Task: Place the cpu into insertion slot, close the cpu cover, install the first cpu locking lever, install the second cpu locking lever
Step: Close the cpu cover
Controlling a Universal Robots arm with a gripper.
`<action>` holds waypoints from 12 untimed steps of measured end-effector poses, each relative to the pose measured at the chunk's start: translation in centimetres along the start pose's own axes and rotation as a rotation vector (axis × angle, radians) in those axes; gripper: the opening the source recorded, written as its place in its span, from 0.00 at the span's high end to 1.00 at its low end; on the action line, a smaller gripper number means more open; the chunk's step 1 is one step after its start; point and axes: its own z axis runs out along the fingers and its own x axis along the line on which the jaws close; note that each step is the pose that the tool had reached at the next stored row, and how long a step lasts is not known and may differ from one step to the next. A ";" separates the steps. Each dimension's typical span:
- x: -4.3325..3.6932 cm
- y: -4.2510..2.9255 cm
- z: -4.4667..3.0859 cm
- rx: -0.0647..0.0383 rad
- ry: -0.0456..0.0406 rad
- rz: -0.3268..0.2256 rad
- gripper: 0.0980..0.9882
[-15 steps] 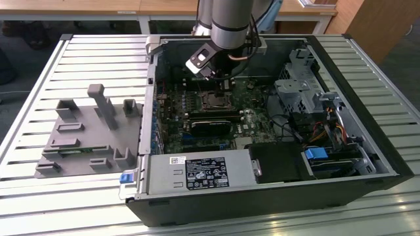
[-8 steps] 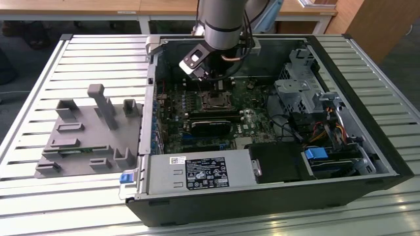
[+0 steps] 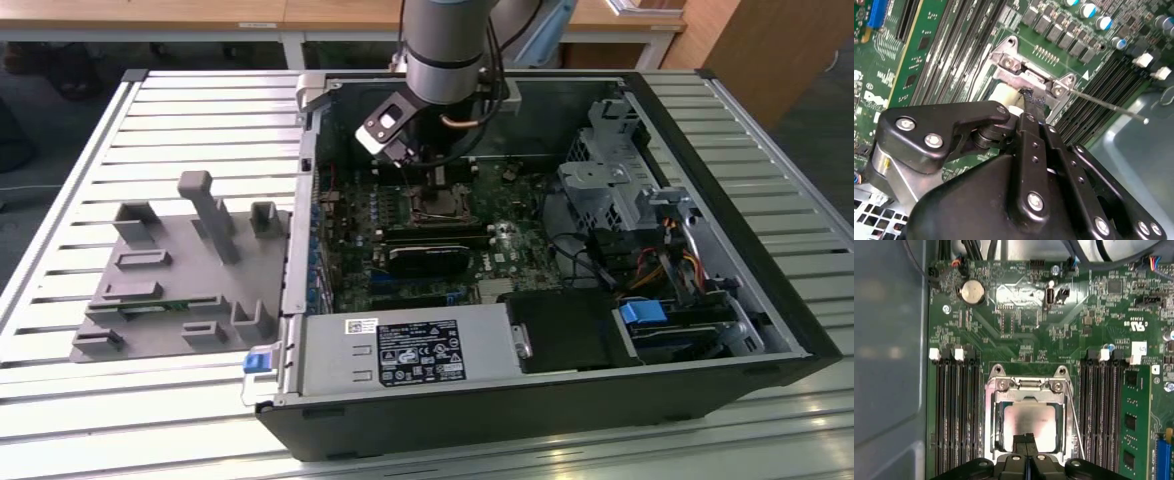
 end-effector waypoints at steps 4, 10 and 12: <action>-0.01 -0.24 0.31 0.000 0.0000 0.000 0.98; -0.02 -0.25 0.67 0.000 -0.0007 0.000 0.98; -0.01 -0.25 0.50 0.000 -0.0005 0.000 0.98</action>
